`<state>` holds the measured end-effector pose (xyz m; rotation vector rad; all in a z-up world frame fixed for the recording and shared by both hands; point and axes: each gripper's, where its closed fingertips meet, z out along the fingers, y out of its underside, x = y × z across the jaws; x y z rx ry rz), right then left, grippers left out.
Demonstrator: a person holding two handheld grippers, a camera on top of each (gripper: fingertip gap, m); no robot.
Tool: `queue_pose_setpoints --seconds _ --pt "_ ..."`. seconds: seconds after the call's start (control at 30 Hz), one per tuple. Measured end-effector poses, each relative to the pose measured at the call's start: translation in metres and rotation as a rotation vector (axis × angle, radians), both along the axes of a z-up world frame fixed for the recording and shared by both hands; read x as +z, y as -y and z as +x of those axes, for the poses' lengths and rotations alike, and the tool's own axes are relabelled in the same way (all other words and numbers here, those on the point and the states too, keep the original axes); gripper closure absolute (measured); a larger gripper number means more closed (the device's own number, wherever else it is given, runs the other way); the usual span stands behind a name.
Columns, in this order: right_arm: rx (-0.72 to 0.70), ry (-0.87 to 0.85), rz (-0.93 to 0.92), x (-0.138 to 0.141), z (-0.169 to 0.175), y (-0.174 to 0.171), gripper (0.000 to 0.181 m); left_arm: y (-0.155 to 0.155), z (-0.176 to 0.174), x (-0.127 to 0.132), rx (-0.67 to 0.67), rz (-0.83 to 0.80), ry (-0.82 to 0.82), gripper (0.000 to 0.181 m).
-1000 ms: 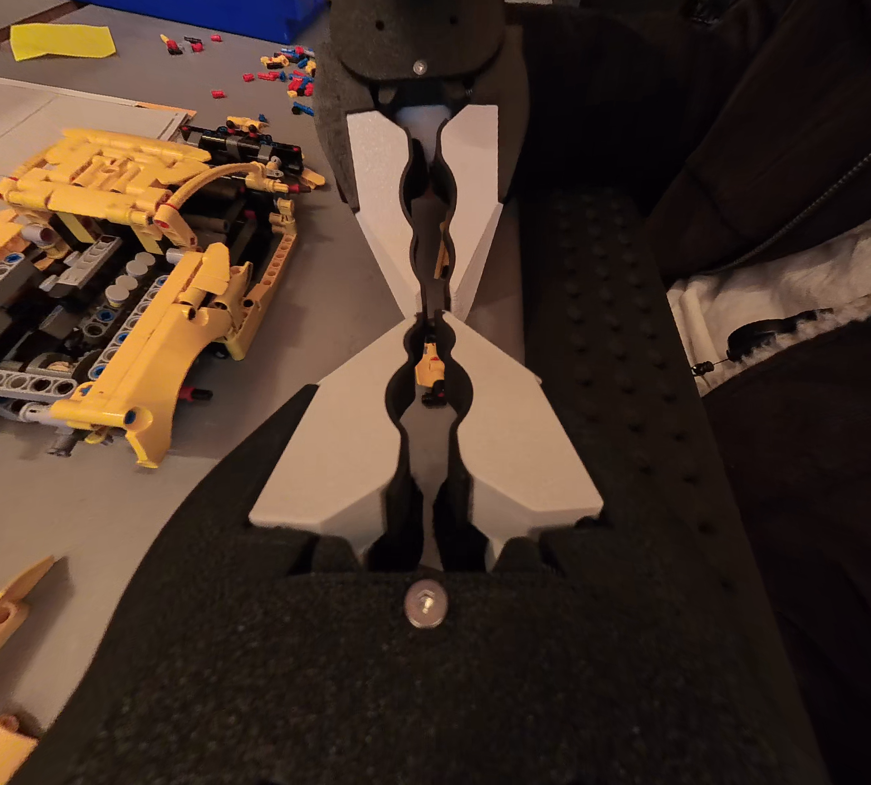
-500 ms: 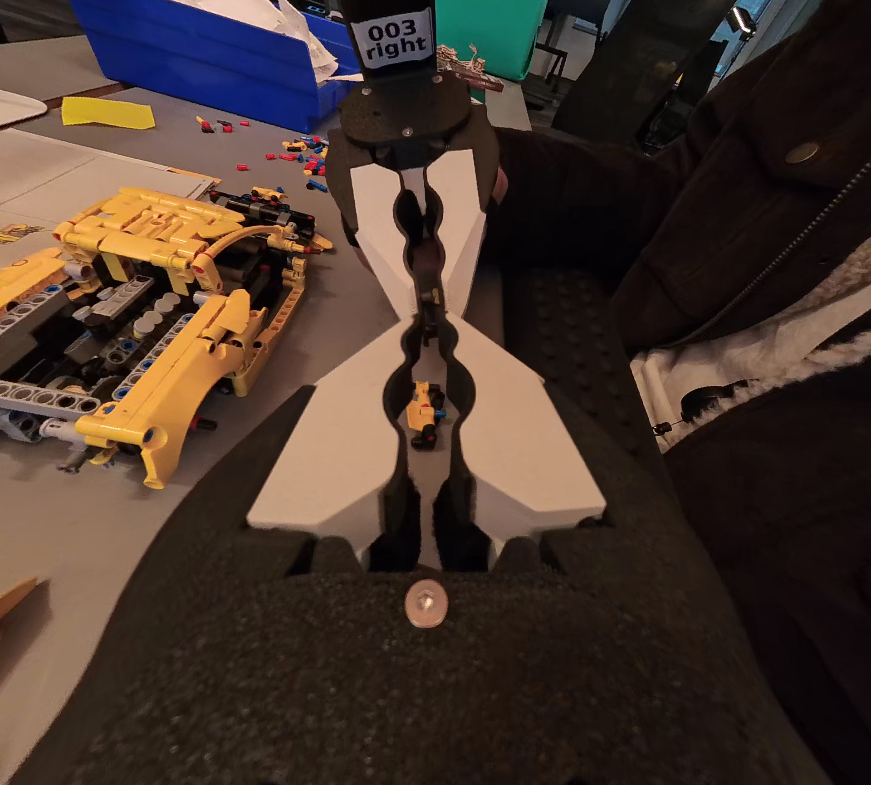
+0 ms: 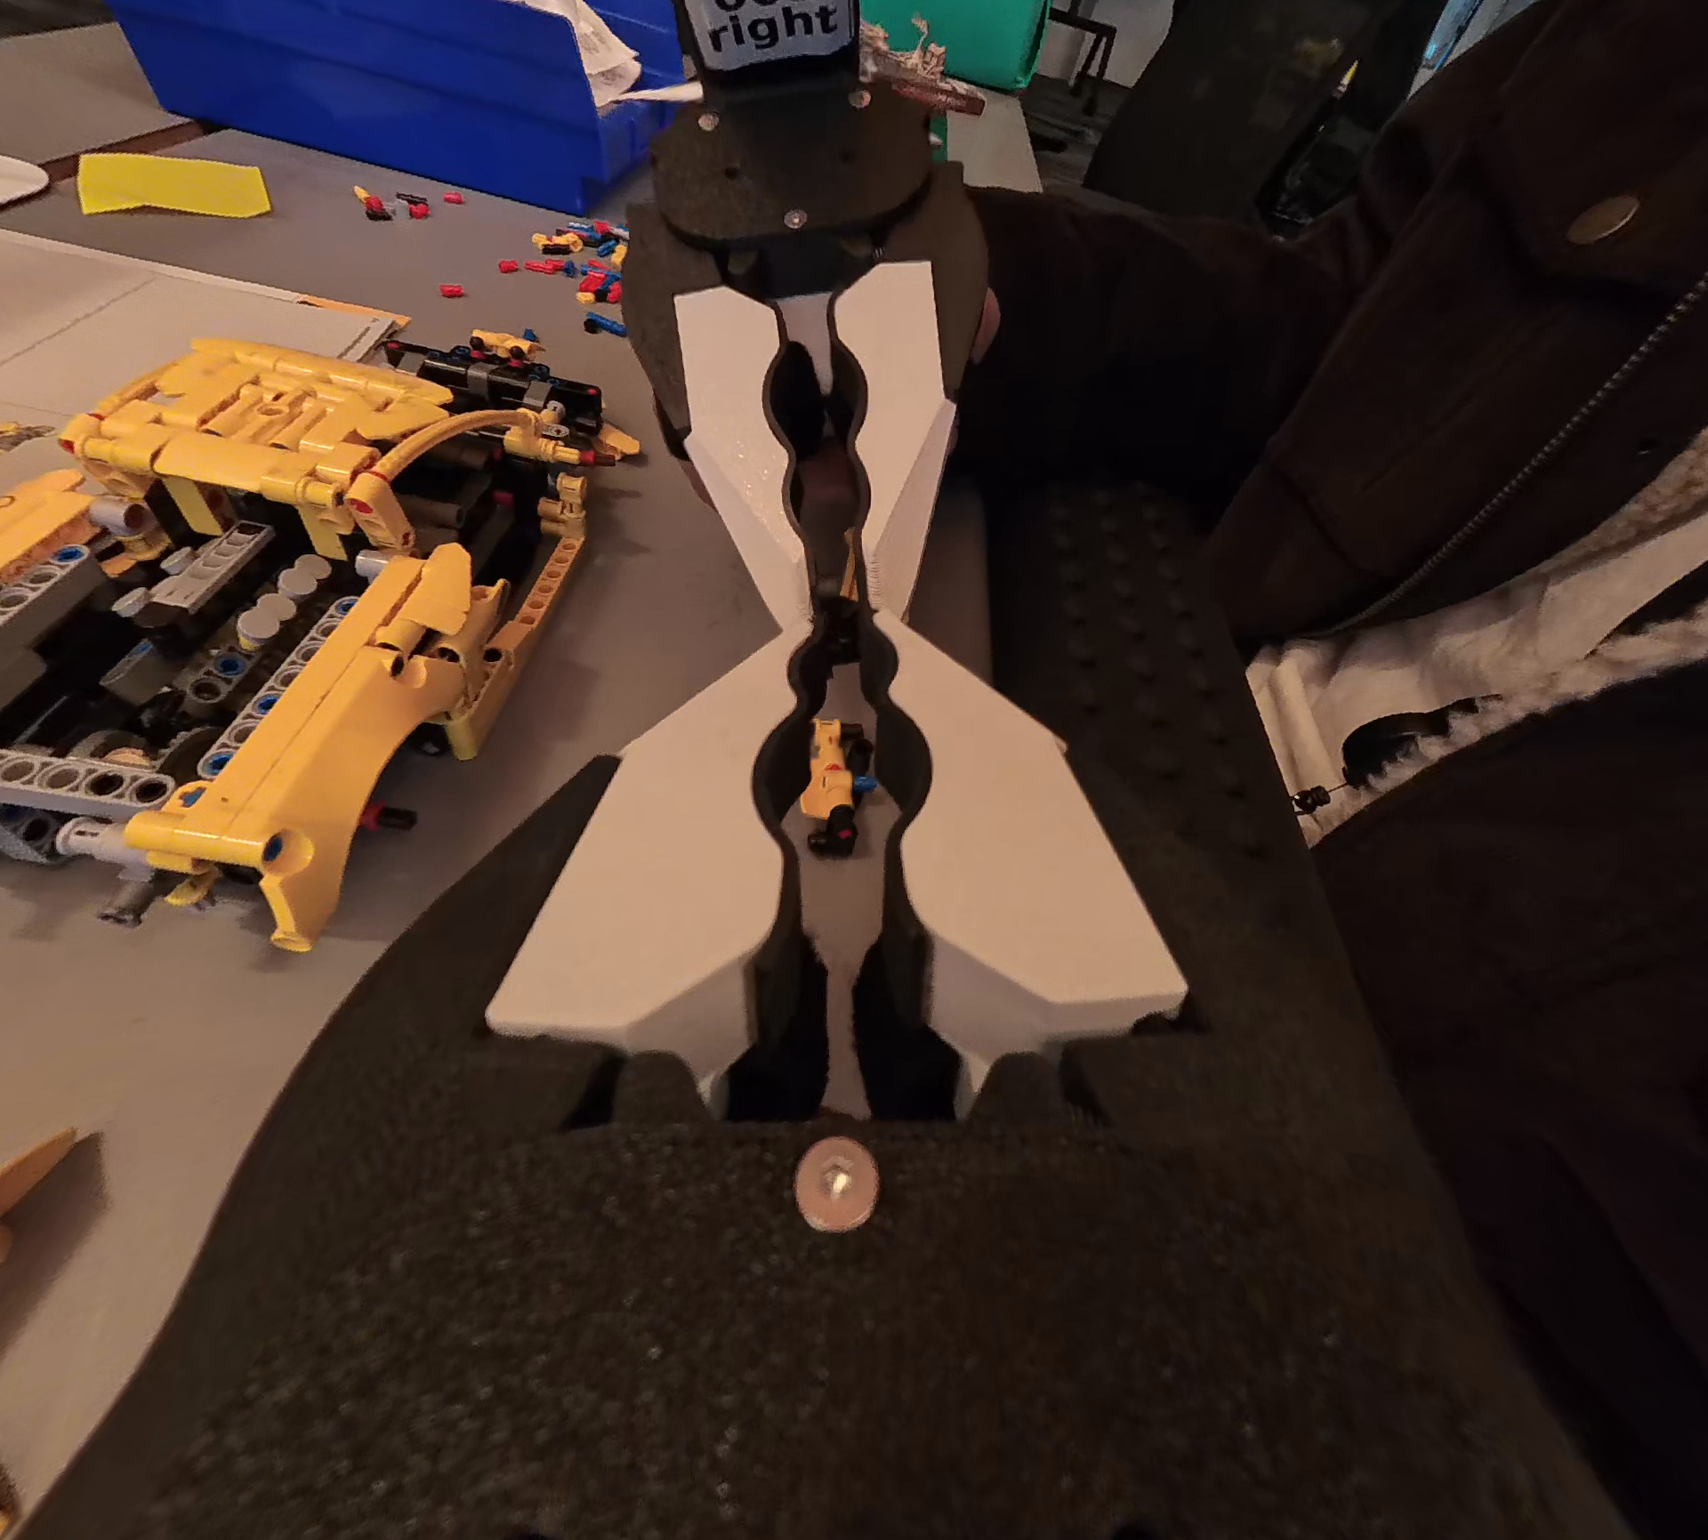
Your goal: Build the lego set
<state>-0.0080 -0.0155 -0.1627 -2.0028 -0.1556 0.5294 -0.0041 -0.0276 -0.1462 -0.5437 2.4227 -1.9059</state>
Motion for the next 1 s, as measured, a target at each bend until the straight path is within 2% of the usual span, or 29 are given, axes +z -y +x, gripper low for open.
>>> queue_pose_setpoints --seconds 0.1,0.2,0.3,0.43,0.67,0.83,1.0 --pt "-0.023 0.079 -0.055 -0.012 0.011 0.008 0.159 -0.004 0.0 -0.003 0.004 0.006 -0.013 0.176" --pt "0.022 0.167 -0.163 -0.036 0.008 0.024 0.157 -0.001 -0.006 -0.017 -0.029 0.068 -0.042 0.176" --pt "0.078 0.213 -0.214 -0.05 -0.005 0.026 0.158 0.003 -0.012 -0.034 -0.065 0.152 -0.053 0.176" --pt "0.058 0.313 -0.252 -0.062 0.001 0.023 0.156 0.006 -0.021 -0.036 -0.115 0.152 -0.062 0.176" --pt "0.062 0.159 -0.288 -0.064 0.004 0.019 0.157 0.012 -0.04 -0.048 -0.213 0.208 -0.087 0.176" --pt "0.122 0.113 -0.323 -0.066 -0.004 0.016 0.167 0.011 -0.037 -0.048 -0.197 0.213 -0.076 0.176" --pt "0.079 -0.024 -0.365 -0.063 -0.002 0.013 0.168 0.01 -0.031 -0.044 -0.161 0.209 -0.021 0.176"
